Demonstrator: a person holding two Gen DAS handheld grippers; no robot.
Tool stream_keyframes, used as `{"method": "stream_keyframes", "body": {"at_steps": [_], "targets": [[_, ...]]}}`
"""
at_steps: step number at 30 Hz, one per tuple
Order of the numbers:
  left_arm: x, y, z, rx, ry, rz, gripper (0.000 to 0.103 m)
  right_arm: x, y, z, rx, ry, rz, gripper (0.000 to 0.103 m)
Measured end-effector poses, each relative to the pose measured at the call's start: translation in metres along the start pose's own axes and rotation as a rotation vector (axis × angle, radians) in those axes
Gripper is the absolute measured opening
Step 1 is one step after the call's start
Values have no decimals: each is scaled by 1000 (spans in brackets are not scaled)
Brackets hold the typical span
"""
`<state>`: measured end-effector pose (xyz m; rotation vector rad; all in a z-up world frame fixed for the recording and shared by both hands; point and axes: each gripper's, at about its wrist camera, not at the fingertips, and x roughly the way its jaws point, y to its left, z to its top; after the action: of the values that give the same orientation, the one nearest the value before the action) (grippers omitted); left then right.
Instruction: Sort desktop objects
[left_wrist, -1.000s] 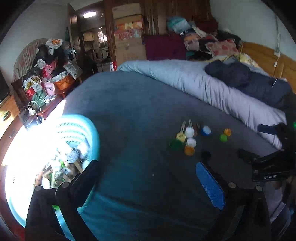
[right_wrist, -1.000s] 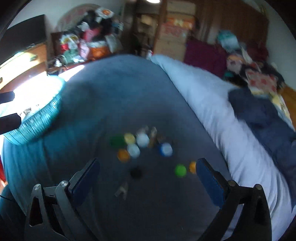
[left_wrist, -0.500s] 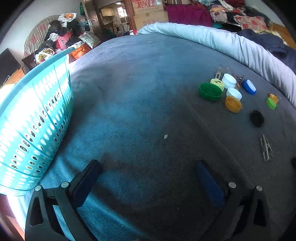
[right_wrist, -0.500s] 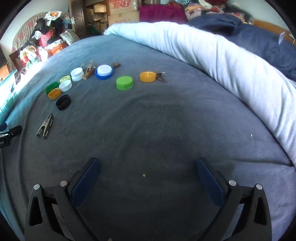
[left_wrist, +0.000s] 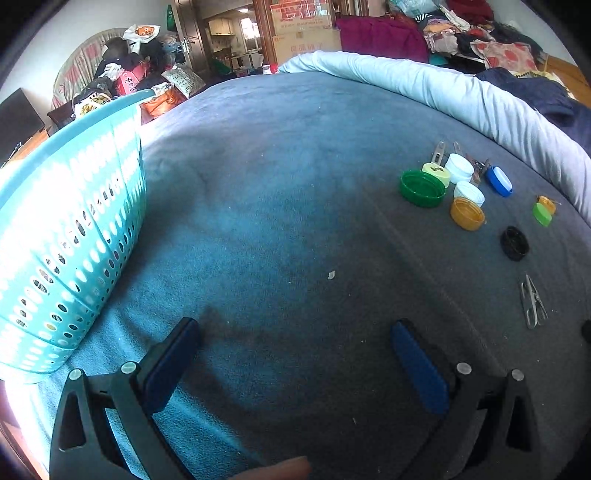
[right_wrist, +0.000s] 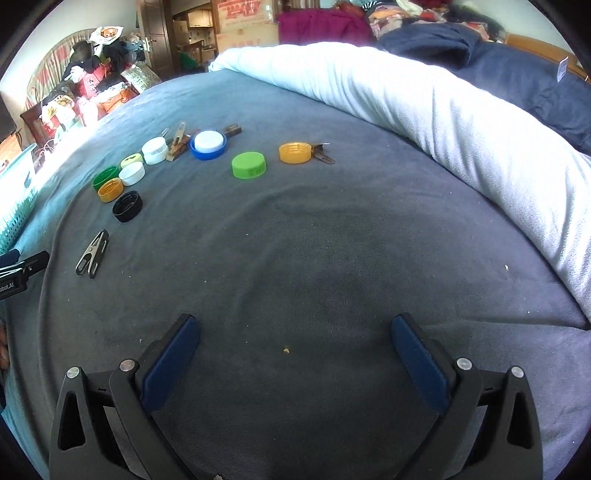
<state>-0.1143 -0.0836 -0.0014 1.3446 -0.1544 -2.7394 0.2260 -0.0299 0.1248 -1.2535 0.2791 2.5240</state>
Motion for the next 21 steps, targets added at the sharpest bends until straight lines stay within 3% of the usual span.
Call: {"method": "stream_keyframes", "body": {"at_steps": [21], "targets": [[0,2,-1,-4,1,-3,103,3,0,2,-5,5,-7,103]]}}
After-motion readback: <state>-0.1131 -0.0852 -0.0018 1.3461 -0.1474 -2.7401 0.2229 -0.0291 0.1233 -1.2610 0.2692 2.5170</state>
